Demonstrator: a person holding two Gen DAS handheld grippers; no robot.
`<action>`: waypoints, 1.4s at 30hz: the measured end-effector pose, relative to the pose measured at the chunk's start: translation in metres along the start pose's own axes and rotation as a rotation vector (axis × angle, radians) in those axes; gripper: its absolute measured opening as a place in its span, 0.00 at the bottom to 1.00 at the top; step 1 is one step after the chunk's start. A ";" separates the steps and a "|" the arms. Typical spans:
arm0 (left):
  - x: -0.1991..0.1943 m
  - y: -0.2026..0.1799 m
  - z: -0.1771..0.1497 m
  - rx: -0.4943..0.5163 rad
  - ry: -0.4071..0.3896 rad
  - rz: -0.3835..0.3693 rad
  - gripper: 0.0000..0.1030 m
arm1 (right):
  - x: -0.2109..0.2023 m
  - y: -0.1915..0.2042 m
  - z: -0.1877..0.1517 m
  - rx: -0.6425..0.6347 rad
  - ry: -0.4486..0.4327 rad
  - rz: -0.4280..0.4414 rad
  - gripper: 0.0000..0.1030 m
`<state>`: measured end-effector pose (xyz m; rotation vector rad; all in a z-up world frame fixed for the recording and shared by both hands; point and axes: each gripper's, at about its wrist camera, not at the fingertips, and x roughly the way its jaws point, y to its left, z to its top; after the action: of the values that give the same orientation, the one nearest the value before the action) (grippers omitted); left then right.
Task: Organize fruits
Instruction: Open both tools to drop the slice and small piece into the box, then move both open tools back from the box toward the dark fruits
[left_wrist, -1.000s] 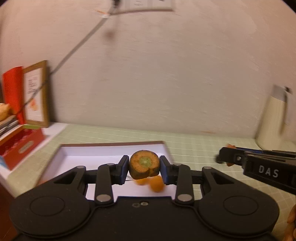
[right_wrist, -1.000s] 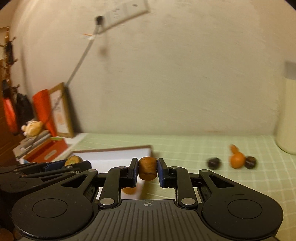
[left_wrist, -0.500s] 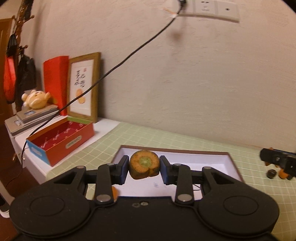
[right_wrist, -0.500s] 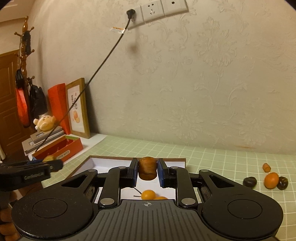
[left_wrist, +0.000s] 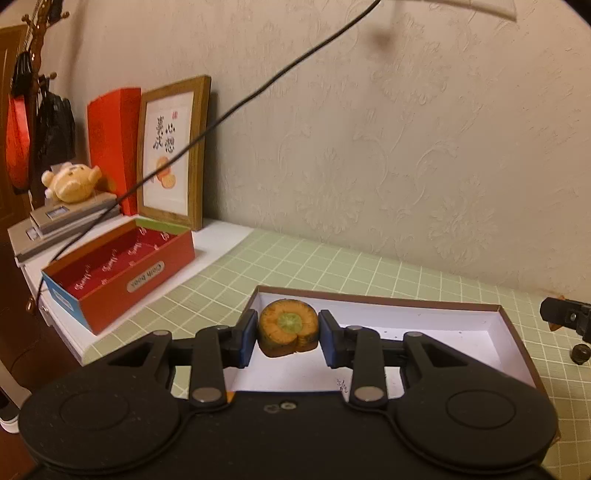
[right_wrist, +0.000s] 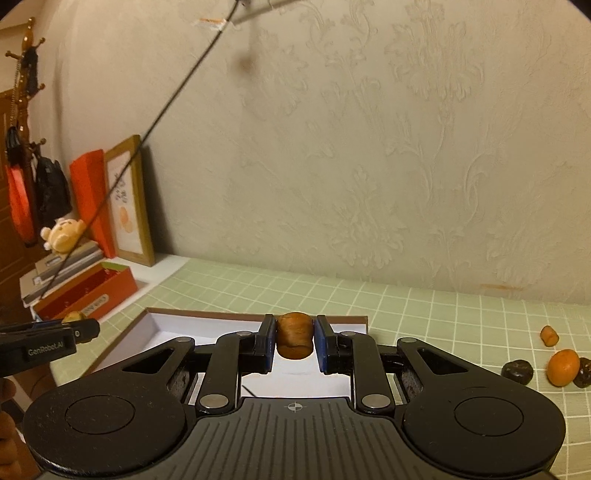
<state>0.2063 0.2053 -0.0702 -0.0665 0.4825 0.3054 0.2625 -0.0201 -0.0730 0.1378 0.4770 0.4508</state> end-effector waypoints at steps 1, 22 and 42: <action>0.003 0.000 0.000 0.000 0.006 0.001 0.25 | 0.003 -0.002 0.000 0.006 0.006 -0.001 0.22; -0.007 0.001 0.016 -0.009 -0.045 0.082 0.86 | 0.001 -0.016 0.005 0.061 -0.066 -0.022 0.80; -0.059 0.011 0.011 0.001 -0.072 0.135 0.94 | -0.048 -0.014 0.009 0.053 -0.088 0.046 1.00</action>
<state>0.1578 0.2008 -0.0328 -0.0220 0.4159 0.4385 0.2337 -0.0542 -0.0481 0.2188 0.4001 0.4759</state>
